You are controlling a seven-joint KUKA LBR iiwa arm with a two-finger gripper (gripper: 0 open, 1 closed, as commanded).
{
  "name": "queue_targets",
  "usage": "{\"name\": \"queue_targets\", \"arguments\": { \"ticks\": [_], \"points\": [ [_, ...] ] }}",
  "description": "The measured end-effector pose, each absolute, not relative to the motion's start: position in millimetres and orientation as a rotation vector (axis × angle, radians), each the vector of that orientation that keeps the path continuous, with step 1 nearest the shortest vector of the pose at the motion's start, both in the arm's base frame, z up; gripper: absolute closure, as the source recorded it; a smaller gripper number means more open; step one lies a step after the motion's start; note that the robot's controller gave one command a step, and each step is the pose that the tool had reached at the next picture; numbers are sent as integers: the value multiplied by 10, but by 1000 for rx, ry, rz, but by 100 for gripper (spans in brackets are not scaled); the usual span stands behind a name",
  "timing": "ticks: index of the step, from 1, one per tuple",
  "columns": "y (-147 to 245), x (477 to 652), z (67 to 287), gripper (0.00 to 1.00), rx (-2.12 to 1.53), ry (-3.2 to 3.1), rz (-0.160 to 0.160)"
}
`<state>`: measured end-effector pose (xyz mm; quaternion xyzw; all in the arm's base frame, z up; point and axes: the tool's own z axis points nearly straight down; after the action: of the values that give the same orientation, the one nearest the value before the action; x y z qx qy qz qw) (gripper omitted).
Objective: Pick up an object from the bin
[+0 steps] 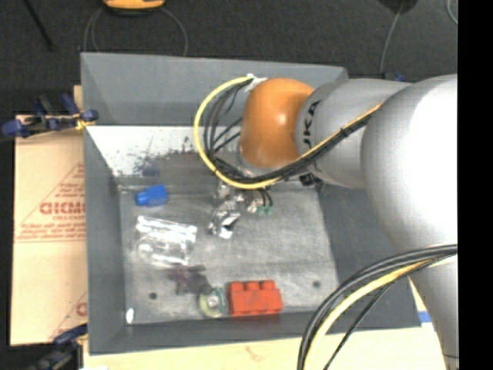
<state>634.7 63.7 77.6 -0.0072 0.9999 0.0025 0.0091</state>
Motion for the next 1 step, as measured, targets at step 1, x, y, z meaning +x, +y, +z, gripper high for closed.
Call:
{"name": "queue_targets", "arguments": {
  "ticks": [1],
  "points": [
    [645,6391,1185,100,-47,3132,2]
  ]
}}
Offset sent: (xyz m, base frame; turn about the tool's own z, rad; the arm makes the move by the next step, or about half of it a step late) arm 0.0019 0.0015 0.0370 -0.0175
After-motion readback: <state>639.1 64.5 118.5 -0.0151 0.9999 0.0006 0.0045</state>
